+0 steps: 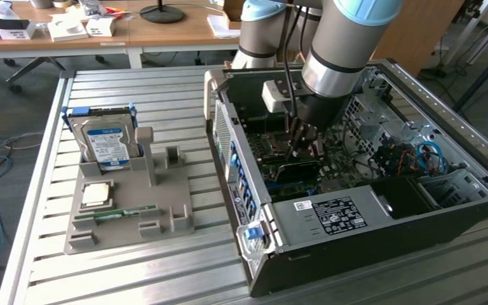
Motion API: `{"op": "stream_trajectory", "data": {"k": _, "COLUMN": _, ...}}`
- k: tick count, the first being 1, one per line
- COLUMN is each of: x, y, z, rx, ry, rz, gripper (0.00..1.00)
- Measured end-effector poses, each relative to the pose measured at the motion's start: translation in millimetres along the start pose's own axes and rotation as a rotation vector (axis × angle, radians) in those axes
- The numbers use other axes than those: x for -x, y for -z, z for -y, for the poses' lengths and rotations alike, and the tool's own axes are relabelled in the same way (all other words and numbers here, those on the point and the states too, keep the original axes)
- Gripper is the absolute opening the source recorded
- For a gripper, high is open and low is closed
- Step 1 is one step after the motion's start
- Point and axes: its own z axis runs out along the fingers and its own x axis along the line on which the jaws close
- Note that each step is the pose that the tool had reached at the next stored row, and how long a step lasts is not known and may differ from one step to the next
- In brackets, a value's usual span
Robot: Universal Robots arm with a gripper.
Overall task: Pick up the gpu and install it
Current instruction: 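Press down on the gpu until it lock into place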
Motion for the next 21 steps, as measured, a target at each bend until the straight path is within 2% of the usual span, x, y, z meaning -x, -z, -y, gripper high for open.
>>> {"op": "stream_trajectory", "data": {"k": 21, "x": -1.6, "y": -1.2, "z": -0.1, "rx": 0.0001, "ry": 0.0, "rz": -0.0005, "gripper": 0.11}}
